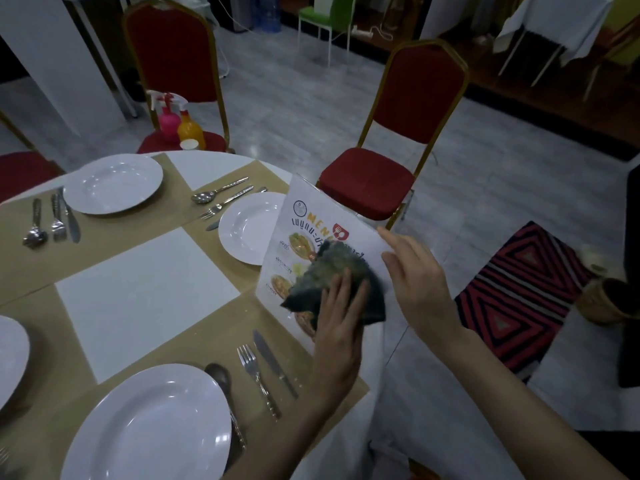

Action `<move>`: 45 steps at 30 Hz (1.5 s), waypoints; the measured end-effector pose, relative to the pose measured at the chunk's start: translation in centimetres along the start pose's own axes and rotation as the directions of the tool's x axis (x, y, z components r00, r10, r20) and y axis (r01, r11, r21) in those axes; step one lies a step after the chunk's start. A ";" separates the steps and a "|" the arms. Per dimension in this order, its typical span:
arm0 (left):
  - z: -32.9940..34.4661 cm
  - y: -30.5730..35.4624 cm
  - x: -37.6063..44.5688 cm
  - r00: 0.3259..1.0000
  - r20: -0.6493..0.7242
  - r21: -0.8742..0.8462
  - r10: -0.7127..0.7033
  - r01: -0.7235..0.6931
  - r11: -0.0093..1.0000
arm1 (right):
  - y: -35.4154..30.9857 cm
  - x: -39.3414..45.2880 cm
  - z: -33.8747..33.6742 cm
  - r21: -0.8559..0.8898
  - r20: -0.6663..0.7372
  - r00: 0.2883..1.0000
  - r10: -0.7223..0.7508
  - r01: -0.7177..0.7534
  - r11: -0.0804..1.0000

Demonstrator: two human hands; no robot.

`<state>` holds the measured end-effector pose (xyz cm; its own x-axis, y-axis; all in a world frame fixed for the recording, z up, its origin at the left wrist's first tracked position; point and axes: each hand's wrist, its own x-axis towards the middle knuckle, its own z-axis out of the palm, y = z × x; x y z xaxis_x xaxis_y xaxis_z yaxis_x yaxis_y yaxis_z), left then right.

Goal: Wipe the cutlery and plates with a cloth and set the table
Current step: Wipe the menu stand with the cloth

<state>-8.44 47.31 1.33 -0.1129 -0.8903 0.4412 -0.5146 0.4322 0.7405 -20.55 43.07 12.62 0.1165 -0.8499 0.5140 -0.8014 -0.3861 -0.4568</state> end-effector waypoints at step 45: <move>1.0 2.2 -3.9 0.727 -0.064 -0.436 -0.683 0.596 0.675 | 1.5 0.4 -0.9 0.324 0.250 0.942 0.224 -0.299 0.898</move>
<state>-10.00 51.63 0.76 0.3236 -0.9338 -0.1527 -0.0440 -0.1761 0.9834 -22.23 42.51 12.85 0.0767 -0.9767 0.2005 -0.5645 -0.2083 -0.7987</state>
